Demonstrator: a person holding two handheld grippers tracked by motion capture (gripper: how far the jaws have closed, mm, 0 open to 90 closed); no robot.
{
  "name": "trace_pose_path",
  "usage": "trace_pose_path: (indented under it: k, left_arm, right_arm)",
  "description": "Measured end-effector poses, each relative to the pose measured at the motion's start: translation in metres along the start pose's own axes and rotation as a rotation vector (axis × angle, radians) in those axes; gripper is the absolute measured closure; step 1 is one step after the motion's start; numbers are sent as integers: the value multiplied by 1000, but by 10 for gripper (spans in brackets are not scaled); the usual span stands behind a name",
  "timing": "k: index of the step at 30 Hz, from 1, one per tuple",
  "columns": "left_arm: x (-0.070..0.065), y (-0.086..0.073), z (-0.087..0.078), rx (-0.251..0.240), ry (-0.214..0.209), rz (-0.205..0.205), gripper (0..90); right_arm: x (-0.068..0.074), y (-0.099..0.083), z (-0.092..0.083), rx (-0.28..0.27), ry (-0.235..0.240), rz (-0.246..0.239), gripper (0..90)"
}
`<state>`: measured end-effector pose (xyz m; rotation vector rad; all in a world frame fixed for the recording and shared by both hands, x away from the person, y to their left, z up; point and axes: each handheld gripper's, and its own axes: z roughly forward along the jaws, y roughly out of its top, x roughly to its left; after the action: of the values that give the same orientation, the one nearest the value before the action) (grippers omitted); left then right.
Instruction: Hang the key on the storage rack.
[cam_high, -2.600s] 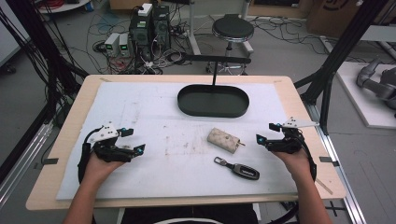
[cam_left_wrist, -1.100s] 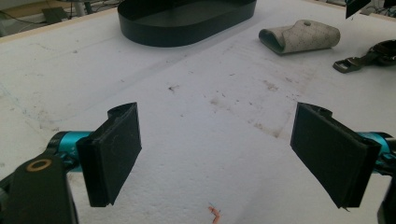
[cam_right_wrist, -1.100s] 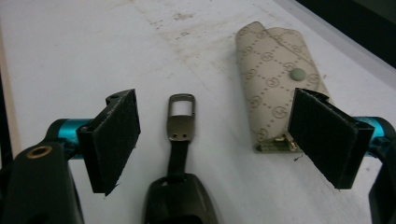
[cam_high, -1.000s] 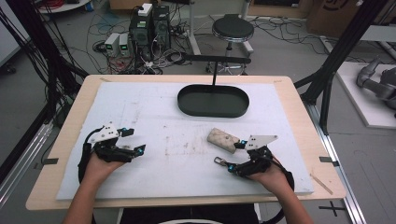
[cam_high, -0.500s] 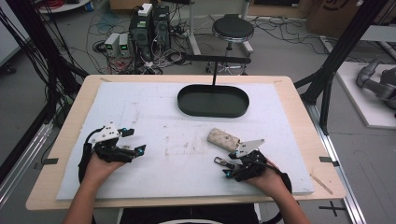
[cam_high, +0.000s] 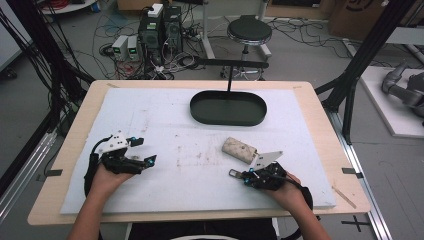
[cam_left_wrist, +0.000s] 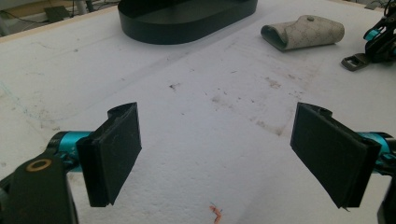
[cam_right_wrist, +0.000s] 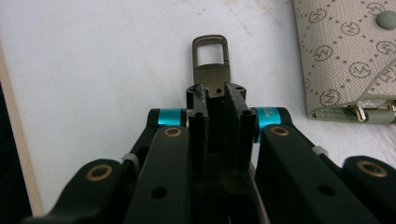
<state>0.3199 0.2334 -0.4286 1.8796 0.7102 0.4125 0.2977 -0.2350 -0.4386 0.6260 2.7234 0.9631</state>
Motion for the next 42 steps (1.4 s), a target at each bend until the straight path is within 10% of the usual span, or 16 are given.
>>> trace_pose_path:
  k: [9, 17, 42]
  left_arm:
    - [0, 0, 0, 0, 1, 0, 162]
    - [1, 0, -1, -2, 6, -3, 162]
    - [2, 4, -3, -23, 9, -11, 162]
  right_arm:
    - [-3, 1, -5, -47, 30, 52, 858]
    - [-10, 4, -32, -217, 42, 103, 864]
    - [-62, 43, -112, -429, -167, 177, 862]
